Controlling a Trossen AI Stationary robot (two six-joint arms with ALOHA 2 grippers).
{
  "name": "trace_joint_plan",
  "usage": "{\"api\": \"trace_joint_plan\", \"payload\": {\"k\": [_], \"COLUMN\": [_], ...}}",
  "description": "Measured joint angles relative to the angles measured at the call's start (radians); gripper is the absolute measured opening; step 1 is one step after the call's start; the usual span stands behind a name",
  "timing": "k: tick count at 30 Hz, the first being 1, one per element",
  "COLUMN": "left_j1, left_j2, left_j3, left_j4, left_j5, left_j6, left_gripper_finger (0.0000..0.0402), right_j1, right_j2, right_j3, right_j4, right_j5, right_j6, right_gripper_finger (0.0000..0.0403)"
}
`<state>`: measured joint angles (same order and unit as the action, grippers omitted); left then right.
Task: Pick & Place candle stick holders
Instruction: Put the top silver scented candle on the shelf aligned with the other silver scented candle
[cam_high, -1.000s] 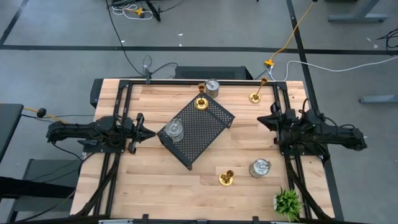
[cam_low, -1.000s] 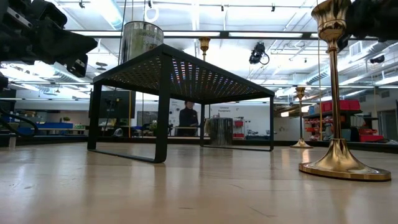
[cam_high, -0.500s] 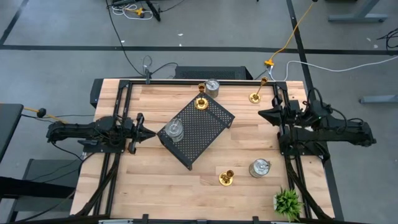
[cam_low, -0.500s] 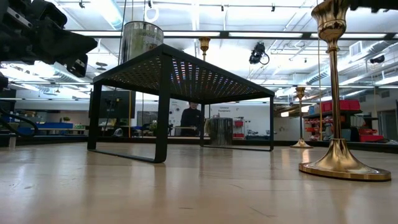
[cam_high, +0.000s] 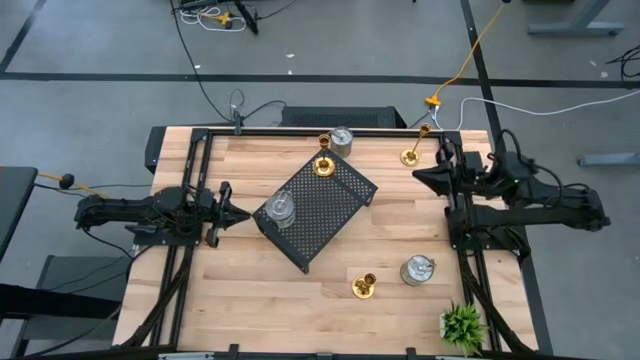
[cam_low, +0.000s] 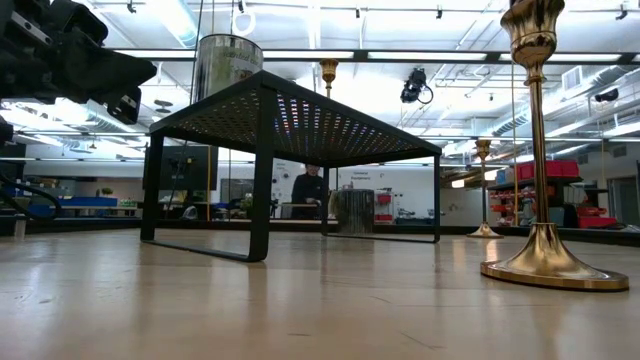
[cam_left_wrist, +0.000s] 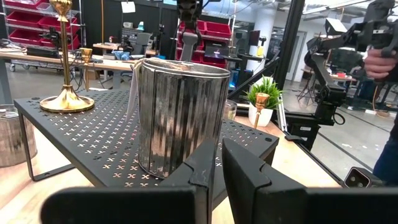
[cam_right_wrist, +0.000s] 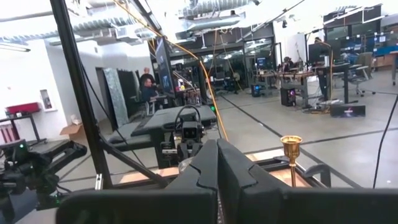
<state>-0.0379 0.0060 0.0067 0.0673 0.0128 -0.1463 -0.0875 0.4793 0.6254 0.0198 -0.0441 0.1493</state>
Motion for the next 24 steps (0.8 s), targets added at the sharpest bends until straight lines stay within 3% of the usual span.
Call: {"api": "trace_joint_plan", "payload": {"k": [24], "left_j1": [0.0], "left_j2": [0.0], "left_j3": [0.0], "left_j4": [0.0], "left_j5": [0.0], "left_j6": [0.0], "left_gripper_finger": [0.0039], "right_j1": [0.0], "right_j2": [0.025], "right_j3": [0.0], "right_j4": [0.0], "right_j5": [0.037], "right_j6": [-0.061], "right_gripper_finger": [0.0002]}}
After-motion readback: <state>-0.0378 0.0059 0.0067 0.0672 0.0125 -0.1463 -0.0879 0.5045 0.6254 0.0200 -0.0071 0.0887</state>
